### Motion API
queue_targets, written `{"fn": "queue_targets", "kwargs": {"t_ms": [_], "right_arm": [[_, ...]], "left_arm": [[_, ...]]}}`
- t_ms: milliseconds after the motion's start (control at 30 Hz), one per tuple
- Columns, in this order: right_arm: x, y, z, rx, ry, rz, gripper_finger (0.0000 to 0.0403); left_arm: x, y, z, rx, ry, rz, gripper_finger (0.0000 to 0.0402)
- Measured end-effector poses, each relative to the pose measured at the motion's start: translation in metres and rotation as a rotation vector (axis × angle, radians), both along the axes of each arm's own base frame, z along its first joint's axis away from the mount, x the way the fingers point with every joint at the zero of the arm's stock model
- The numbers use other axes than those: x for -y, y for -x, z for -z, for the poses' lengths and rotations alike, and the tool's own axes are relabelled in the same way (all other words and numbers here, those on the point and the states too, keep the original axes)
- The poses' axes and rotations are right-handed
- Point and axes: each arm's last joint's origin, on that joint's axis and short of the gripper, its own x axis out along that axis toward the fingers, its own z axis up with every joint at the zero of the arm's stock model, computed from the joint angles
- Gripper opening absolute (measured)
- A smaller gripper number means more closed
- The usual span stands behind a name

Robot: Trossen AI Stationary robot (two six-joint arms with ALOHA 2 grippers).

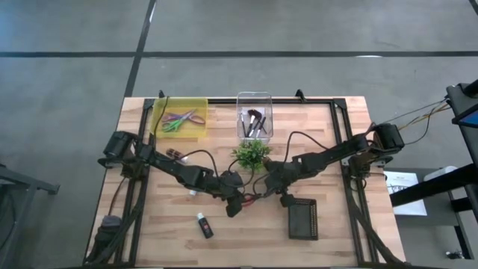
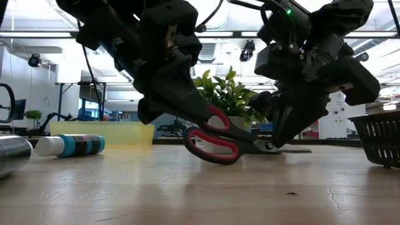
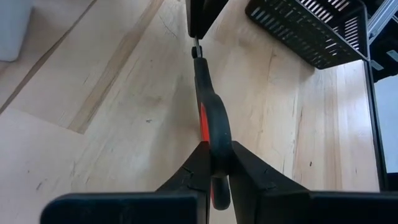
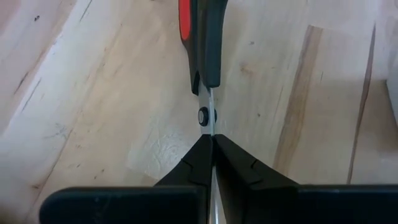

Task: Pick & Place Paint Supplies
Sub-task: Put the black scissors into the yellow bin

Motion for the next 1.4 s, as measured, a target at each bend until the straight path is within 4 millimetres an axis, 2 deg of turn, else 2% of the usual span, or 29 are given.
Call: {"fn": "queue_targets", "kwargs": {"t_ms": [133,533,667,767,967,1200,1400], "right_arm": [[-0.001,-0.005,-0.006,0.052,-0.031,0.018,0.0036],[-0.001,-0.005,-0.009,0.067,-0.061,0.034,0.0207],[-0.001,-0.003,-0.021,0.103,-0.070,0.031,0.0236],[0.000,0.004,-0.037,0.134,-0.078,0.034,0.0243],[0.004,0.039,-0.088,0.195,-0.091,0.130,0.0244],[0.013,0.095,-0.150,0.451,-0.075,0.399,0.0244],[0.022,0.131,-0.170,0.564,-0.046,0.602,0.0244]], "left_arm": [[0.000,-0.001,0.000,0.008,-0.001,-0.004,0.0031],[0.000,0.000,0.000,0.006,-0.002,-0.005,0.0031],[0.000,0.000,0.000,0.005,-0.002,-0.005,0.0031],[0.000,0.000,0.000,0.005,-0.002,-0.004,0.0031],[0.000,0.000,0.000,0.004,-0.002,-0.003,0.0031],[-0.002,-0.001,0.000,0.004,-0.001,-0.003,0.0031],[-0.003,-0.001,0.000,0.004,-0.001,-0.006,0.0031]]}}
